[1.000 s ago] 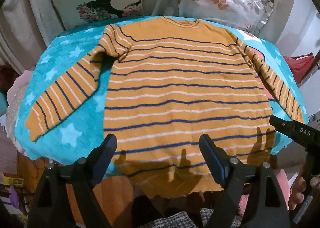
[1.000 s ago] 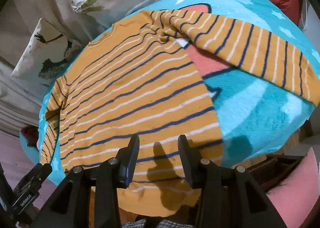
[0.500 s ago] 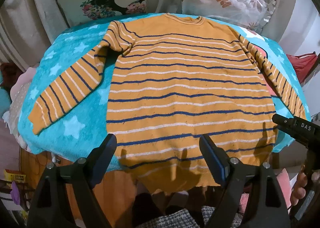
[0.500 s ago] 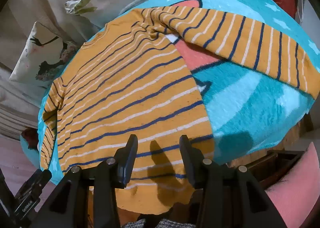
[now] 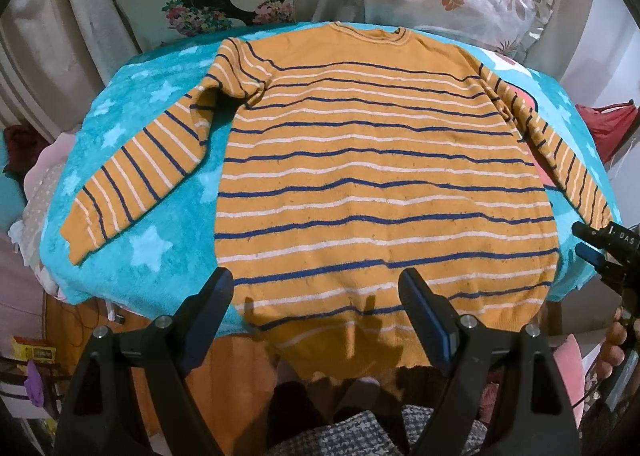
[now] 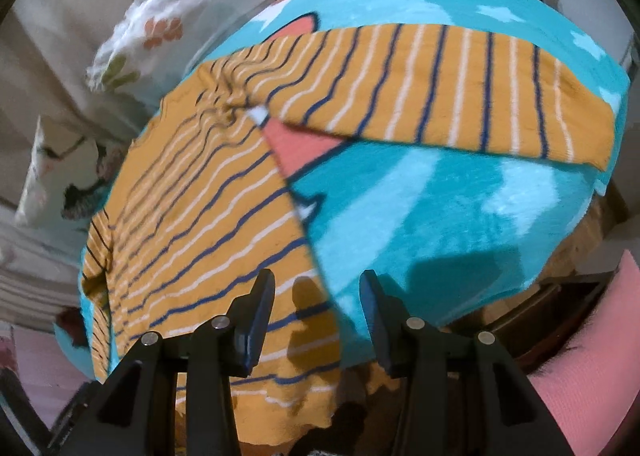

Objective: Fold small clothes

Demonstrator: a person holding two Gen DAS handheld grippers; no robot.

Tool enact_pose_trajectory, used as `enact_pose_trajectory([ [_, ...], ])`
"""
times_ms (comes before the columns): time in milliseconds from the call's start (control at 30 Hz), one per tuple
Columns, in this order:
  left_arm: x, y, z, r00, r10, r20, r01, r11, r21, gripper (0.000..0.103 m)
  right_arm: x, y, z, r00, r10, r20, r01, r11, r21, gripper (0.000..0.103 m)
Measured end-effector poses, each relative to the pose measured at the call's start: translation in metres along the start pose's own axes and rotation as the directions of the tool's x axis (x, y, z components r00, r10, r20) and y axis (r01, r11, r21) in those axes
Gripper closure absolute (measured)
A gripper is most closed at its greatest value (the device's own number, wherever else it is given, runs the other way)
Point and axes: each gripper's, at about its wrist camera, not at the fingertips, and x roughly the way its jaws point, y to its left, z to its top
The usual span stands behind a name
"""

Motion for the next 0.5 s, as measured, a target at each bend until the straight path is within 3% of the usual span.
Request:
enact_pose_trajectory([
  [200,0.006,0.002,-0.002,1.0,-0.003,-0.031,0.002,1.0,-0.013,0.019,-0.01,-0.048,0.014,0.998,0.054,0.04,-0.06,0.985,0.16,0.054],
  [500,0.009,0.002,0.0,0.999,0.004,-0.049,-0.005,1.0,-0.023,0.019,-0.012,-0.095,0.032,0.99,0.095,0.104,-0.123,0.944,0.307,0.054],
])
